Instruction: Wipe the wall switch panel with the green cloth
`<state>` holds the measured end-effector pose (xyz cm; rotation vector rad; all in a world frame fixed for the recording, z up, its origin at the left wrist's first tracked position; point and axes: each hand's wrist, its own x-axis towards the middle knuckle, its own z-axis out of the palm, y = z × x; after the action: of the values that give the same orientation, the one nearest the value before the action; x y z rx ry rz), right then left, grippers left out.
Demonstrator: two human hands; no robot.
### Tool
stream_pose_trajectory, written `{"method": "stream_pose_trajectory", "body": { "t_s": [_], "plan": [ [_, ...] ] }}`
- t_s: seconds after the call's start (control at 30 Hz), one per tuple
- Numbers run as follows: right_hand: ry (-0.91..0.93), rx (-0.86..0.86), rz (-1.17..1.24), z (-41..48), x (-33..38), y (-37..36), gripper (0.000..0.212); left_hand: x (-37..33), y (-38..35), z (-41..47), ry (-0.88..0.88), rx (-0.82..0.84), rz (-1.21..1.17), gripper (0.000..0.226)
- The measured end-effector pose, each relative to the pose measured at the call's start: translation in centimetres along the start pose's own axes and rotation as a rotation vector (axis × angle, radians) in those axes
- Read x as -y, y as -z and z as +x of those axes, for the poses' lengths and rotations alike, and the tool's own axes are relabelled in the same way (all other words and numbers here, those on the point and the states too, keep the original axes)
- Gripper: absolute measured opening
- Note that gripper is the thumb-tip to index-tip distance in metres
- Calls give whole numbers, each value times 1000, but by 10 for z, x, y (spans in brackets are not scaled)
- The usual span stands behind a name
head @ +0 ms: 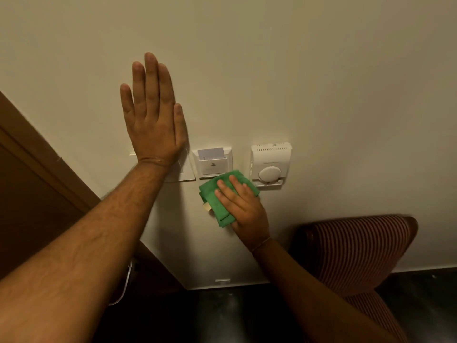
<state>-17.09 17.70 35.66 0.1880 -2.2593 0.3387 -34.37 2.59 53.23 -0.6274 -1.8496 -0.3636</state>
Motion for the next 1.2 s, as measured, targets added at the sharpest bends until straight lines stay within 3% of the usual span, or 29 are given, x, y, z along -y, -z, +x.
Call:
{"method": "stream_pose_trajectory", "body": {
  "t_s": [0.17, 0.27, 0.33, 0.47, 0.6, 0.7, 0.8, 0.93, 1.03, 1.13, 1.2],
  "plan": [
    [-32, 4, 81, -64, 4, 32, 37, -26, 20, -54, 137, 65, -114, 66],
    [-131, 41, 56, -128, -4, 46, 59, -76, 42, -160, 205, 283, -150, 65],
    [-218, 180, 92, -179, -15, 56, 68, -114, 62, -246, 228, 494, -183, 66],
    [-490, 441, 119, -290, -50, 78, 80, -174, 108, -398, -43, 936, -296, 62],
    [-842, 638, 53, -392, -80, 89, 73, -200, 126, -481, -238, 1270, -316, 70],
    [-1015, 837, -9, -453, -106, 78, 58, -220, 119, -519, -353, 1315, -300, 74],
    [-1088, 1007, -7, -488, -131, 54, 61, -233, 107, -539, -382, 1326, -330, 74],
    [-1140, 970, -46, -515, -157, 17, 62, -242, 88, -565, -297, 1349, -325, 66],
    [-1116, 1063, -63, -531, -163, -5, 71, -244, 85, -576, -242, 1371, -293, 60],
    [-999, 1280, -122, -531, -159, -6, 77, -235, 84, -567, -263, 1376, -306, 62],
    [-916, 1337, -172, -517, -152, 5, 82, -227, 90, -551, -261, 1379, -304, 63]
  ]
}}
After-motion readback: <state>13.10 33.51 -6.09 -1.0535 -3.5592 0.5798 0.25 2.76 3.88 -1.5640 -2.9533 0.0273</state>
